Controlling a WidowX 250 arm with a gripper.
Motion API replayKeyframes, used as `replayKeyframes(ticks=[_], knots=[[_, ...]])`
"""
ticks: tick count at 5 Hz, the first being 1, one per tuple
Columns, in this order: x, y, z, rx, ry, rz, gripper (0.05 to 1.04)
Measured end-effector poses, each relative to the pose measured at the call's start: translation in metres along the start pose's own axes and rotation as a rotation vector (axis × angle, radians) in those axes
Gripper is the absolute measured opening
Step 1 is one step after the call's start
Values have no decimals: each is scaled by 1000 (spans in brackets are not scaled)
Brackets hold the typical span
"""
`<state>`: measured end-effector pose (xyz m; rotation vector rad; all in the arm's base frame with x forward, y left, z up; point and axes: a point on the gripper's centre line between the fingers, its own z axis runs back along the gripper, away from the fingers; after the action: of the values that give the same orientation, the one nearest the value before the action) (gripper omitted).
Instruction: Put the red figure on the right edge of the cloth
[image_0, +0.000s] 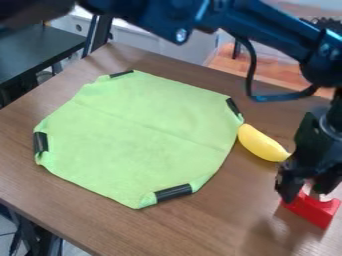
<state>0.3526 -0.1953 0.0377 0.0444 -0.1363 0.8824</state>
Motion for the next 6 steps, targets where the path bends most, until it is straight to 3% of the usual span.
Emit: replayKeyframes(ticks=[1, 2, 3, 4, 5, 6], knots=[[-6, 4, -7, 1, 11, -3, 961], [-15, 6, -19, 35, 23, -23, 757], [-14, 8, -19, 47, 20, -53, 456], [-2, 17, -19, 50, 27, -94, 300], [23, 41, 1, 17, 51, -92, 300], [40, 66, 11, 30, 70, -108, 300]])
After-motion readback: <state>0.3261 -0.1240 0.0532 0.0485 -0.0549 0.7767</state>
